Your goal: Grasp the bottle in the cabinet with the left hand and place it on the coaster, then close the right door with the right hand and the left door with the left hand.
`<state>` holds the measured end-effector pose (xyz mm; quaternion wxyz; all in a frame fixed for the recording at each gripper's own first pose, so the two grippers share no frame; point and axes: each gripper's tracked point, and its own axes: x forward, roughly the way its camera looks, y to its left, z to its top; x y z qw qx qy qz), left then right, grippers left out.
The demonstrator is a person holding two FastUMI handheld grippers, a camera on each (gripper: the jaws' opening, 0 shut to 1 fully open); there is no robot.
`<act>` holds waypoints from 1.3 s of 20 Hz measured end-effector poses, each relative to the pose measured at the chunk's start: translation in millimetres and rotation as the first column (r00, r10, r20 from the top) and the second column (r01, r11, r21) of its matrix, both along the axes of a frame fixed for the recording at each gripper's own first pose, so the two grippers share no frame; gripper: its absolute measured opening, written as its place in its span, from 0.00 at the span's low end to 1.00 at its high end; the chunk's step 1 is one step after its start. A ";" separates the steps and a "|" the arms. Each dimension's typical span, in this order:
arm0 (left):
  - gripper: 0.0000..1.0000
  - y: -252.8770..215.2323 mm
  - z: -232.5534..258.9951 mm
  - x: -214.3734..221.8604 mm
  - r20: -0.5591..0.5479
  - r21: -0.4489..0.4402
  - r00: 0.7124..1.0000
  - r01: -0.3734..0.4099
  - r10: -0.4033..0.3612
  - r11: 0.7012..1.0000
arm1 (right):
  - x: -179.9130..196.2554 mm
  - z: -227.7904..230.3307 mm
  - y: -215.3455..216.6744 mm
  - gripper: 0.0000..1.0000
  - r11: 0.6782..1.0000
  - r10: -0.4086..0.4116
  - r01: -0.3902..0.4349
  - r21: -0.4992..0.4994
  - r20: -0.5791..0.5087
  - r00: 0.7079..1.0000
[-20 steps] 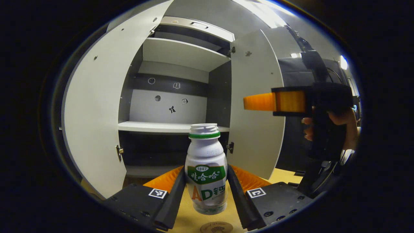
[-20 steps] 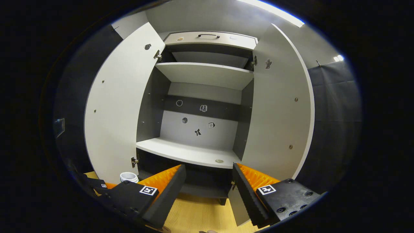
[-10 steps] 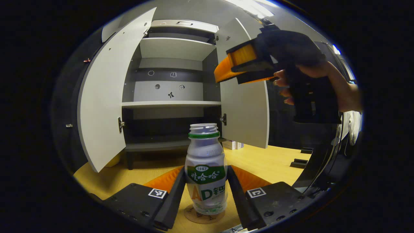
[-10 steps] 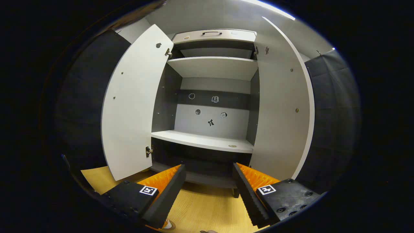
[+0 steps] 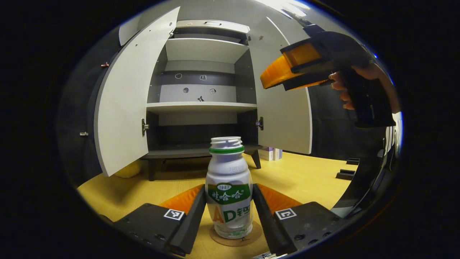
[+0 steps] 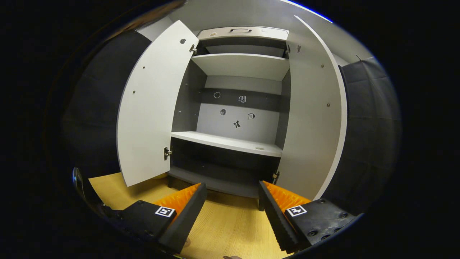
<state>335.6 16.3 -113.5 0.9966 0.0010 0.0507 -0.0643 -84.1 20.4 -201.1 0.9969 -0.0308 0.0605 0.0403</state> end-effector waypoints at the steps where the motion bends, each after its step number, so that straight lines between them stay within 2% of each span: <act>1: 0.78 -2.6 -0.9 -1.7 -0.003 -0.010 1.000 0.012 -0.012 1.000 | 0.7 0.6 1.0 0.97 1.000 0.001 -0.001 0.006 0.000 1.000; 5: 0.82 2.4 4.5 1.5 -0.006 0.000 1.000 -0.007 0.007 1.000 | 2.2 1.9 11.5 0.96 1.000 0.024 -0.024 0.007 -0.007 1.000; 6: 0.85 4.3 9.0 3.2 0.003 0.007 1.000 -0.012 0.012 1.000 | 1.9 3.6 12.9 0.96 1.000 0.029 -0.029 0.005 -0.005 1.000; 7: 0.93 2.9 14.2 4.1 0.012 0.010 1.000 -0.003 0.003 1.000 | 1.8 6.4 14.4 0.96 0.999 0.033 -0.033 0.006 0.000 0.999; 8: 0.95 -0.1 19.9 5.4 0.018 0.013 1.000 0.011 -0.011 1.000 | 1.1 8.5 15.3 0.96 0.999 0.037 -0.037 0.013 -0.002 0.999; 12: 0.94 -4.4 50.5 11.7 0.030 0.019 0.999 0.030 -0.030 0.999 | -1.0 25.9 6.4 0.96 0.999 0.024 -0.023 0.037 -0.002 1.000; 18: 0.94 1.1 145.9 26.4 0.089 -0.027 0.992 0.087 -0.084 0.996 | -4.3 85.5 -8.9 0.96 0.997 -0.007 0.002 0.075 0.057 0.998; 22: 0.94 15.1 210.6 31.2 0.124 0.008 0.979 0.165 -0.164 0.986 | -6.4 124.2 -37.4 0.97 0.995 -0.091 0.086 0.058 0.093 0.991; 24: 0.94 22.0 240.1 32.8 0.136 0.060 0.970 0.196 -0.203 0.979 | -11.8 140.0 -56.4 0.96 0.985 -0.157 0.150 0.082 0.098 0.983; 26: 0.94 27.5 268.4 35.1 0.162 0.072 0.960 0.218 -0.227 0.973 | -23.1 150.3 -84.6 0.97 0.966 -0.248 0.238 0.097 0.108 0.963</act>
